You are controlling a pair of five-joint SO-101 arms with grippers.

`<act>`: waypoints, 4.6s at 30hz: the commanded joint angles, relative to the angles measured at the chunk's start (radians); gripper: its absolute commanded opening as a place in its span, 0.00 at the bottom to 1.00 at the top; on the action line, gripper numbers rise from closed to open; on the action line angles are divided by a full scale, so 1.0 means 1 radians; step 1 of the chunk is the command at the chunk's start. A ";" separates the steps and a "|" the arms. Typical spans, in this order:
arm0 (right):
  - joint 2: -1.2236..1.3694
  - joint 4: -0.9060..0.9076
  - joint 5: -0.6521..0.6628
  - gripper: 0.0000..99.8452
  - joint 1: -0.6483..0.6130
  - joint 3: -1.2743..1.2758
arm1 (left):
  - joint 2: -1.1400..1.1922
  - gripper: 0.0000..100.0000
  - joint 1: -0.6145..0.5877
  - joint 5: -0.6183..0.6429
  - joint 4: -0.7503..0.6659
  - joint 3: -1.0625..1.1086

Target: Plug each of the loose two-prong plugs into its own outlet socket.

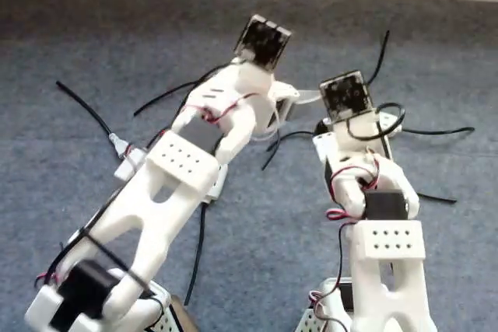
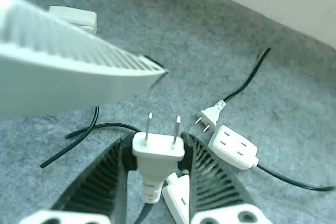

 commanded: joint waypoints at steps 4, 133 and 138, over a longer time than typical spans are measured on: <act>0.042 -0.019 -0.051 0.01 -0.019 -0.082 | -0.294 0.35 0.051 -0.003 -0.331 0.349; -0.311 0.622 -0.157 0.01 -0.410 -0.315 | 0.343 0.23 -0.125 0.023 -1.155 0.338; -0.478 0.736 -0.147 0.01 -0.552 -0.289 | 0.344 0.23 -0.131 0.023 -1.155 0.332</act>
